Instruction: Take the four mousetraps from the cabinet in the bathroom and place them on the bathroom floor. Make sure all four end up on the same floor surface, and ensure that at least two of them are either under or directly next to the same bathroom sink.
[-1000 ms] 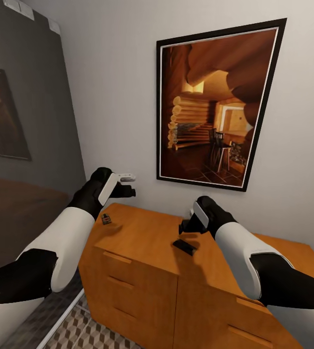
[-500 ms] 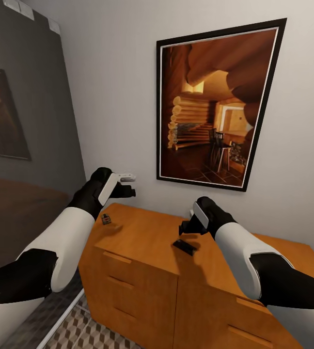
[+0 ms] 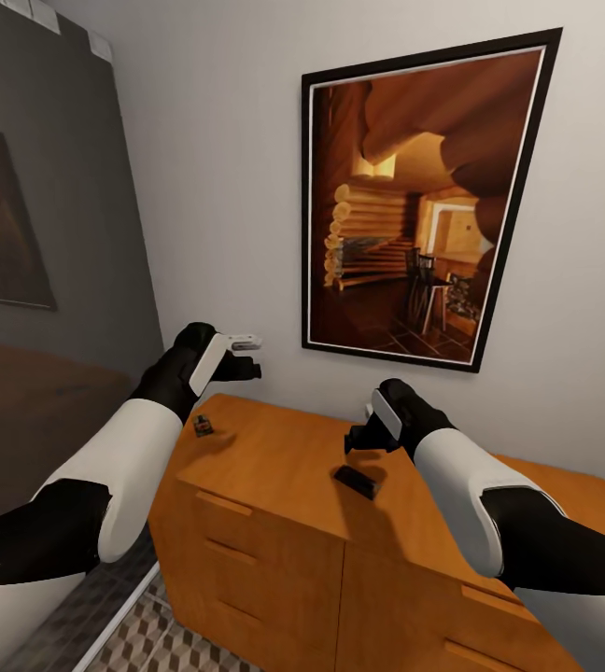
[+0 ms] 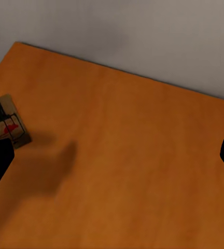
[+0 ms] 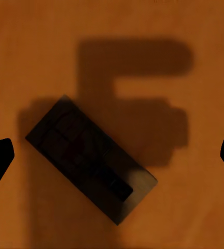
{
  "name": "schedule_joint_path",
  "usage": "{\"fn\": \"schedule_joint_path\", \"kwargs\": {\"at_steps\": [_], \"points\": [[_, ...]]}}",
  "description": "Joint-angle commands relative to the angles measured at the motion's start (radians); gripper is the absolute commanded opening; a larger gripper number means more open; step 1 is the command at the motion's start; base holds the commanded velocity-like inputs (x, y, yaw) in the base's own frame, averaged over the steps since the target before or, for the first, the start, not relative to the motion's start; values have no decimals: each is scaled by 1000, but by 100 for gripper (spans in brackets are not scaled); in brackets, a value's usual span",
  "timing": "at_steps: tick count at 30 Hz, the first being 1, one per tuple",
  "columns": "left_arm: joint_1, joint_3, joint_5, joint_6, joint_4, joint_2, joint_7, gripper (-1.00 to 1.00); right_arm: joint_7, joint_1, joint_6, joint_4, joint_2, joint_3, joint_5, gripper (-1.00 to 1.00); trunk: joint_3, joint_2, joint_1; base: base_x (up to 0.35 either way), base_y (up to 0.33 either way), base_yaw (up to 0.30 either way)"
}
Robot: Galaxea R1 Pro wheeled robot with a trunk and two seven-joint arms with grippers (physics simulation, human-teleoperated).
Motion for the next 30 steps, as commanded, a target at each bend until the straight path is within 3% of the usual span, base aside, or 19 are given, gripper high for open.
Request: {"fn": "schedule_joint_path", "kwargs": {"at_steps": [1, 30], "points": [[-1, -3, 11, 3, -1, 0, 10, 100, -10, -1, 3, -1, 0, 1, -11, 100, -1, -1, 0, 18, 0, 0], [-1, -4, 10, 3, -1, 0, 8, 100, -10, -1, 3, 5, 10, 1, -14, 100, -1, -1, 0, 2, 0, 0]]}}
